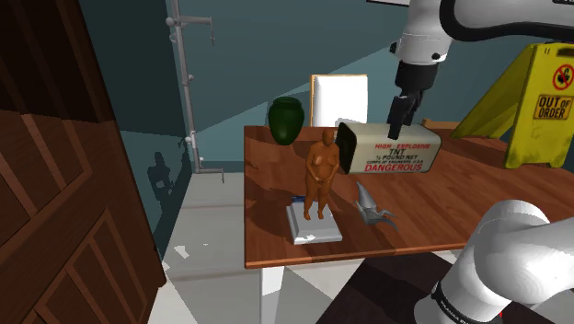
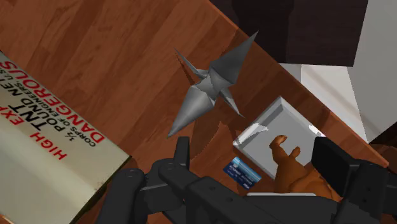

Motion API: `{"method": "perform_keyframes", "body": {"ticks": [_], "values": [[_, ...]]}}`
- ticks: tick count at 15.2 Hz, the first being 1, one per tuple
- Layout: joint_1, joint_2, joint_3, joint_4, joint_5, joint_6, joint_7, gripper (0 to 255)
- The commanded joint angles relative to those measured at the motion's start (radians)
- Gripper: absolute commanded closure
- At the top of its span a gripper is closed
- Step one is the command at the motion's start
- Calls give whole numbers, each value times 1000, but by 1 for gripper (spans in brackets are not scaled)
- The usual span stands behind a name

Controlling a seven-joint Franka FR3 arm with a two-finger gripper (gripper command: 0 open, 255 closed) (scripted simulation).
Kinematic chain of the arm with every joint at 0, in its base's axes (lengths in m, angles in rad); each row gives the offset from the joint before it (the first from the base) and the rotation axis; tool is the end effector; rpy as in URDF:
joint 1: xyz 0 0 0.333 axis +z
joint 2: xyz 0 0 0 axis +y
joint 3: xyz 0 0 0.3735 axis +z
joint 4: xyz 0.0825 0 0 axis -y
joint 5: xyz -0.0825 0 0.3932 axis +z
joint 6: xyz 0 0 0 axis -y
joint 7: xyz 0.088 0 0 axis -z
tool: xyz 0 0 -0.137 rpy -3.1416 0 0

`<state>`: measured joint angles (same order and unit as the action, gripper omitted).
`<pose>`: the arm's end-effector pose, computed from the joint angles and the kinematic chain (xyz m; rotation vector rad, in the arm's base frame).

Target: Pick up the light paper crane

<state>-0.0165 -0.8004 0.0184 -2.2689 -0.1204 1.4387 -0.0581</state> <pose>0.2559 -0.0146 0.6362 3.0088 0.0604 -0.0510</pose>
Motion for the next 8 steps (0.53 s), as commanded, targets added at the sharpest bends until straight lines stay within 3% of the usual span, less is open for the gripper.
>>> {"method": "perform_keyframes", "body": {"ticks": [1,8], "values": [[0,0,0,0,0,0,0,0],[-84,-72,-14,-281,18,263,190,0]]}}
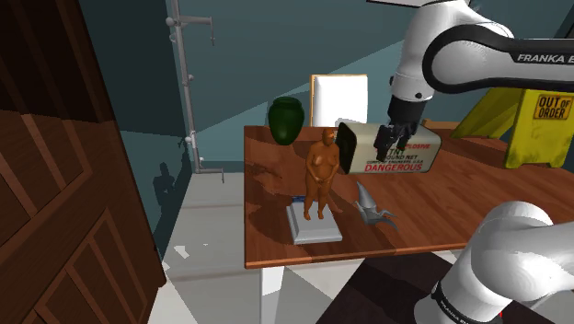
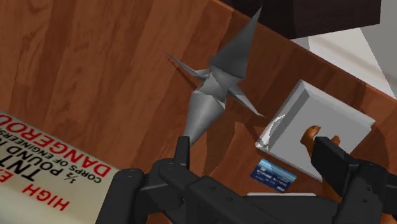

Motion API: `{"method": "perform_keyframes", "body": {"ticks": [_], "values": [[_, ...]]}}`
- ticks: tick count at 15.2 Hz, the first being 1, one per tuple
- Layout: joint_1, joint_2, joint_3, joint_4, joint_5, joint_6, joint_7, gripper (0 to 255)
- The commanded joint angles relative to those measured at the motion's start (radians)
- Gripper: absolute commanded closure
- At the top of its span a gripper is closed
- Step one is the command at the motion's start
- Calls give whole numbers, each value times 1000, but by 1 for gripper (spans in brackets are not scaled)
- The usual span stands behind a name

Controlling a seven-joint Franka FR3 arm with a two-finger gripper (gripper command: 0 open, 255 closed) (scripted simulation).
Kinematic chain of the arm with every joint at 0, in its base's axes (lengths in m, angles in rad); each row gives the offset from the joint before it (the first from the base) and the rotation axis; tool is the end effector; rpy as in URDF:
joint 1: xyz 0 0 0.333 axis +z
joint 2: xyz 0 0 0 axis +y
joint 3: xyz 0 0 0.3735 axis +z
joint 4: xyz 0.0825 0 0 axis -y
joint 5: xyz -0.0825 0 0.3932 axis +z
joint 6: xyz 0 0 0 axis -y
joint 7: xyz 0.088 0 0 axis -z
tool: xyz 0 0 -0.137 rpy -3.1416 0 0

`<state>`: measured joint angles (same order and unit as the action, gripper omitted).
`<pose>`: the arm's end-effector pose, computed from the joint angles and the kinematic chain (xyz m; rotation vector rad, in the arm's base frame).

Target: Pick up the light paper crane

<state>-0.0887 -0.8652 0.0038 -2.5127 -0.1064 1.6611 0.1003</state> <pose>0.2554 -0.0351 0.5551 3.0207 -0.2690 0.0218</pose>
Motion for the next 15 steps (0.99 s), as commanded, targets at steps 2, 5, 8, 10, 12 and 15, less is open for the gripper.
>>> {"method": "perform_keyframes", "body": {"ticks": [2,5,8,10,12,15], "values": [[-37,-16,-2,-110,9,121,84,0],[-76,-14,-4,-212,15,249,164,0],[-115,7,-4,-305,21,388,243,0],[-142,36,-3,-361,26,488,296,0],[-168,78,0,-411,30,597,349,0],[-201,145,7,-460,35,731,411,0]]}}
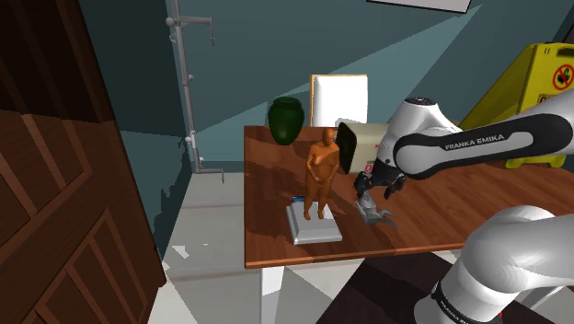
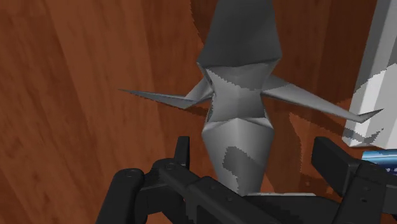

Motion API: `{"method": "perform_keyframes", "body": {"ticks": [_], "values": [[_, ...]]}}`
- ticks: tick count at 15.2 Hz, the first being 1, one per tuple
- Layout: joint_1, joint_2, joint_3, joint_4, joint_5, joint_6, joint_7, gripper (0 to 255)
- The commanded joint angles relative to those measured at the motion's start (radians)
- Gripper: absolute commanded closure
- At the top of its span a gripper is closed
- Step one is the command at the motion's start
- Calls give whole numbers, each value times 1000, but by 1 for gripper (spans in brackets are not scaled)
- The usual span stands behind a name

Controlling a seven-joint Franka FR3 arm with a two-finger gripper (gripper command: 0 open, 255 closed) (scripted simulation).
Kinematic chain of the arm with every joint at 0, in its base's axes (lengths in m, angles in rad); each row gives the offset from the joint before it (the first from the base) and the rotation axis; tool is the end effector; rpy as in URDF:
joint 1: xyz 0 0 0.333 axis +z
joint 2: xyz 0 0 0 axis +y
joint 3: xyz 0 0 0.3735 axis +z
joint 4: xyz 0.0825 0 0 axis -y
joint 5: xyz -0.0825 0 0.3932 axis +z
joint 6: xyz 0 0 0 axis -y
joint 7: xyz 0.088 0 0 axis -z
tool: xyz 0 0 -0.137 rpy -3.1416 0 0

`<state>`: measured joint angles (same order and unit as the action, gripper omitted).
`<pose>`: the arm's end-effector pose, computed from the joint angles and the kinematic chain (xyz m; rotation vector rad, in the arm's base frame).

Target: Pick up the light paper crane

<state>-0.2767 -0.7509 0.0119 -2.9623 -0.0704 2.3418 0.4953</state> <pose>0.2647 -0.0751 0.3692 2.8916 -1.0834 0.2108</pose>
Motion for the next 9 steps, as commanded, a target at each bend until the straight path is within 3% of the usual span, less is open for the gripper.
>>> {"method": "perform_keyframes", "body": {"ticks": [1,7,9], "values": [[-14,43,-1,-18,-2,71,17,0],[-23,142,5,-62,-12,214,28,0],[-23,142,4,-62,-12,214,28,0]]}}
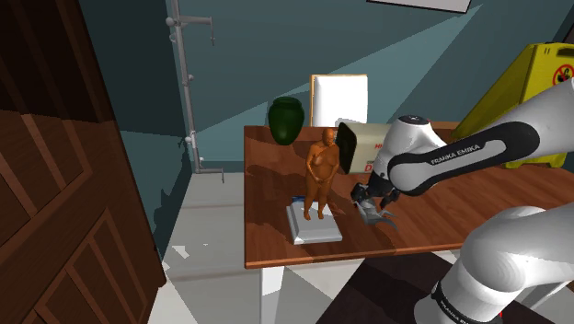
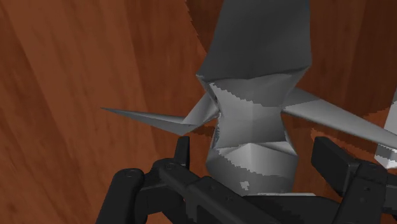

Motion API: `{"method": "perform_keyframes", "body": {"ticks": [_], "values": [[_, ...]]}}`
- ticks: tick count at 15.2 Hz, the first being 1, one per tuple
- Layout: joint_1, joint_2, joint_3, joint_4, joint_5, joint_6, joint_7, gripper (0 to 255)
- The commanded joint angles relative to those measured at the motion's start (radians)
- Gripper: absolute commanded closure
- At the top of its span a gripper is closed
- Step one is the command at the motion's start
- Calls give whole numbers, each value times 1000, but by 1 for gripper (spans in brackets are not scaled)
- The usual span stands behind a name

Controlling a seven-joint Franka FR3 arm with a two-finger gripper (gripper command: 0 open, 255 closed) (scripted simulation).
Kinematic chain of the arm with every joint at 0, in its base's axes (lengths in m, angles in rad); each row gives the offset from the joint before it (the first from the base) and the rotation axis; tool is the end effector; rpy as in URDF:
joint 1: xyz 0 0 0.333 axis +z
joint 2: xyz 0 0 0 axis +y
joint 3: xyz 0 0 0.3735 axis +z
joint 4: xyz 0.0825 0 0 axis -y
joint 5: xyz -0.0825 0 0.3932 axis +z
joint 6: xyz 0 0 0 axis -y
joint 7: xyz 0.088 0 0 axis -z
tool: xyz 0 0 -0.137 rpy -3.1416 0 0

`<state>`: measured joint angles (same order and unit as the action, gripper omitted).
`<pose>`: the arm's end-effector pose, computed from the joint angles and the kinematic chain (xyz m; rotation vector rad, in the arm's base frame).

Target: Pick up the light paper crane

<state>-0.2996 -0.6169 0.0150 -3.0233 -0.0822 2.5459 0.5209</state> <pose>0.2707 -0.0804 0.3256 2.8799 -1.1217 0.2246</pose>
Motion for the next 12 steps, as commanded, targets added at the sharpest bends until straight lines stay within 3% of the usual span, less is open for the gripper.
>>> {"method": "perform_keyframes", "body": {"ticks": [1,10,12], "values": [[0,7,1,-1,0,8,2,255],[0,8,1,-1,0,10,2,255],[4,-25,-1,11,3,-35,-2,255]]}}
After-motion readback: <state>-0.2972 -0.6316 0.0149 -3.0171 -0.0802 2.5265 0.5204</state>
